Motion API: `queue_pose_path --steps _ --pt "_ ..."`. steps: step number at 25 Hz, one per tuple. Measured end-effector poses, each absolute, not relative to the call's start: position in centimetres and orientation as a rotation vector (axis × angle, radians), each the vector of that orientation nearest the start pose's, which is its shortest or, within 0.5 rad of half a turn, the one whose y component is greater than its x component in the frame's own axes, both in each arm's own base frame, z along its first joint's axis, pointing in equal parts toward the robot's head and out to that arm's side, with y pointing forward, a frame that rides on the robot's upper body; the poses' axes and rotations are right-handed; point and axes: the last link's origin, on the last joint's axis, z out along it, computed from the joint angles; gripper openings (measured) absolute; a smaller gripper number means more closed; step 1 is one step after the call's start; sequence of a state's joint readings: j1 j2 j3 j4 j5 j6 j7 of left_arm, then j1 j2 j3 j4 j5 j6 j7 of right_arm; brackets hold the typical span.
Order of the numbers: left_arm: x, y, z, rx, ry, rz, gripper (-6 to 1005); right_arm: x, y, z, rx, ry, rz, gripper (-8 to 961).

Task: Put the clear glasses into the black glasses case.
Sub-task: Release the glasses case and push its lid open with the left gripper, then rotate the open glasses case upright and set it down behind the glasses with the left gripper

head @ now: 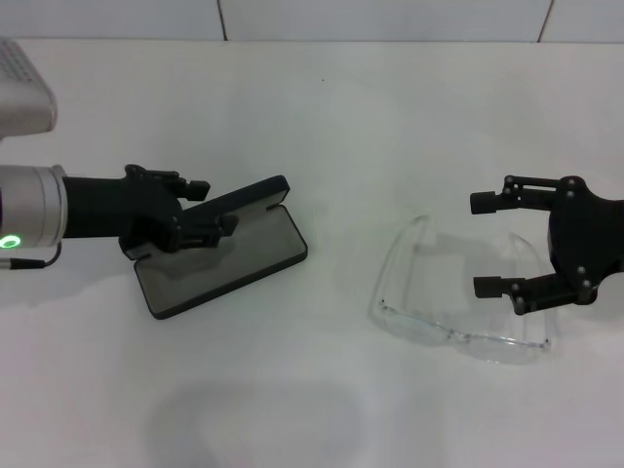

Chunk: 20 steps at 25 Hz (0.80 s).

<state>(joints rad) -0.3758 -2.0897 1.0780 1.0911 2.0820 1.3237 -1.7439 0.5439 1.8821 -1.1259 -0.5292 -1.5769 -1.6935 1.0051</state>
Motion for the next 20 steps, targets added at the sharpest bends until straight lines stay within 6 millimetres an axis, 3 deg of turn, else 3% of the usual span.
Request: queue_pose_path --steps 9,12,17,20 --pt "-25.8 34.0 0.9 -2.666 -0.640 -0.209 639 24.2 32.0 2.8 -2.918 -0.075 0.808 873" --pt "-25.8 34.2 1.0 -2.656 -0.638 -0.214 434 24.2 31.1 2.7 -2.983 -0.130 0.795 872" --pt "-25.2 34.7 1.2 -2.658 -0.602 -0.223 287 24.5 29.0 2.0 -3.081 -0.272 0.778 872" --pt "-24.1 35.4 1.2 -2.670 -0.548 -0.230 253 24.8 28.0 1.2 -3.097 -0.316 0.767 872"
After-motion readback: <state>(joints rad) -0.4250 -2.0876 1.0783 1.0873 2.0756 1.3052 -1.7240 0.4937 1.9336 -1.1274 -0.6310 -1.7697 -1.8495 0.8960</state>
